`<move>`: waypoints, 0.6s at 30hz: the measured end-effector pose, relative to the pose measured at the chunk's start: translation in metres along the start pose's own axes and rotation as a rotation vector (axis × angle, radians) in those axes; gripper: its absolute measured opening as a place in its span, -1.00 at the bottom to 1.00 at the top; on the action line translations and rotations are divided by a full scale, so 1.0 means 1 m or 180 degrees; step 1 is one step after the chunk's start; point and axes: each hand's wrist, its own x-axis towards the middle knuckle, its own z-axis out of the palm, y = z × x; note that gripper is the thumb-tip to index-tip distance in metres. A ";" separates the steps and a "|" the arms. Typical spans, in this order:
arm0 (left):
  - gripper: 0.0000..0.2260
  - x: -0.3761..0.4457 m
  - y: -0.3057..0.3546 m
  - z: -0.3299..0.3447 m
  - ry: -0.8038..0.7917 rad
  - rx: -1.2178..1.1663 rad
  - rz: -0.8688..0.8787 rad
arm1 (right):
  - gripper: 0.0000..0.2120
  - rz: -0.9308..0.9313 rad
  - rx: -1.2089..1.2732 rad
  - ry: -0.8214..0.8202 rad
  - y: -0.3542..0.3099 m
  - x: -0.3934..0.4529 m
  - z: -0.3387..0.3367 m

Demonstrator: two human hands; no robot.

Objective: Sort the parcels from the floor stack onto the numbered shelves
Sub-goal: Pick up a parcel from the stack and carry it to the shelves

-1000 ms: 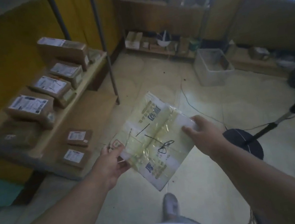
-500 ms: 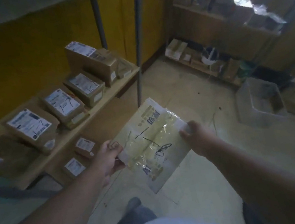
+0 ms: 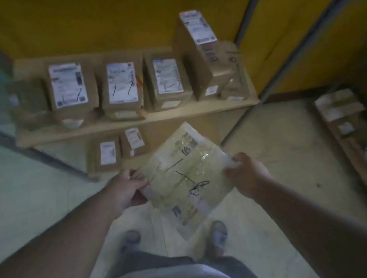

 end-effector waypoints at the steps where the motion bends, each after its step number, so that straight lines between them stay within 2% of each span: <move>1: -0.84 0.005 -0.009 0.008 0.0172 -0.0105 -0.0060 | -0.71 -0.0131 -0.0169 -0.0123 0.001 0.020 0.000; 5: -0.85 0.018 -0.045 0.042 0.0754 -0.0638 -0.0295 | -0.68 -0.0547 -0.0609 -0.0425 0.004 0.080 0.010; 10: -0.82 0.058 -0.079 0.048 0.1204 -0.0942 -0.0525 | -0.68 -0.0582 -0.0618 -0.0481 0.003 0.147 0.060; 14: -0.82 0.110 -0.098 0.049 0.1285 -0.0971 -0.0521 | -0.65 -0.0487 -0.0576 -0.0193 0.013 0.197 0.118; 18: -0.82 0.158 -0.125 0.056 0.1405 -0.0912 -0.0584 | -0.66 -0.0346 -0.0435 -0.0477 0.031 0.245 0.178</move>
